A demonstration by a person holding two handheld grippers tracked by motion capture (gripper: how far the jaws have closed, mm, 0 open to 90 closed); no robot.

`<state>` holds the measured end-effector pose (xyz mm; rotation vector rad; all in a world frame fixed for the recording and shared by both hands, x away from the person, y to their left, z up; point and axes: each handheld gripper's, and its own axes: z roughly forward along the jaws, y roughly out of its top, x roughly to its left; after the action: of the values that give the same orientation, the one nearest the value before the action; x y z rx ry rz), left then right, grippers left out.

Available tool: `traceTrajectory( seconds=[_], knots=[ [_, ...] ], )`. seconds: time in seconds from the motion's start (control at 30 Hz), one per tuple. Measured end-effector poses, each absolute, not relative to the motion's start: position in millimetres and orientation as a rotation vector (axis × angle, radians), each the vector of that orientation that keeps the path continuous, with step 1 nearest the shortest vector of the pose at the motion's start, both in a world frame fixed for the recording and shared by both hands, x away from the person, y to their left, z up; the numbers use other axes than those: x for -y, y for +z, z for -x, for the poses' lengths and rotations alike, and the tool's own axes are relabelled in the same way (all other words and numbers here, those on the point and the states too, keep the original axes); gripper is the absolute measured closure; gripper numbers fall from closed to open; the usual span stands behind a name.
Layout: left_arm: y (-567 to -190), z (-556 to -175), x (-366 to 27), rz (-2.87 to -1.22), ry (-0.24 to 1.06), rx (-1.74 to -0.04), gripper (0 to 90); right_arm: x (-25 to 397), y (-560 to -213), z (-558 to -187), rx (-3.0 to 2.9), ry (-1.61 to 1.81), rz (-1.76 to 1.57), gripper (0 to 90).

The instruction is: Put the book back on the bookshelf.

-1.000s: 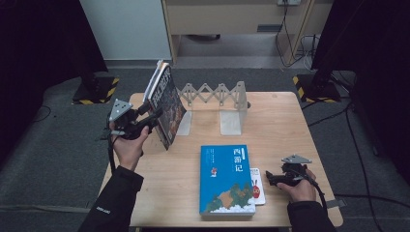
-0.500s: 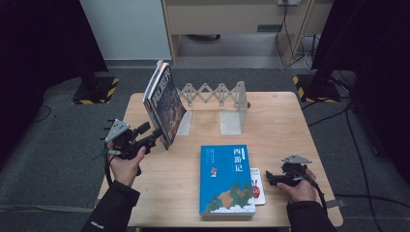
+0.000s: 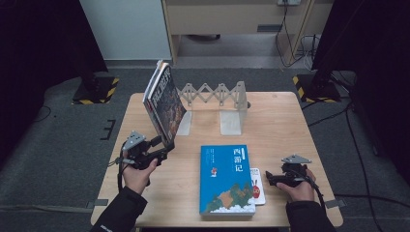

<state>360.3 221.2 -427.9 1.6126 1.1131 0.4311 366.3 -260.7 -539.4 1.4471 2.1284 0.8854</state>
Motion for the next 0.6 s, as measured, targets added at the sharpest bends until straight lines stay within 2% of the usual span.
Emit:
traceTrajectory(
  seconds=[0.6],
  knots=[
    [-465.4,-358.1,-177.6,-1.802,0.341,-1.079,30.6,260.9,-539.4,-366.3,-2.132,0.883,-1.441,0.6]
  ],
)
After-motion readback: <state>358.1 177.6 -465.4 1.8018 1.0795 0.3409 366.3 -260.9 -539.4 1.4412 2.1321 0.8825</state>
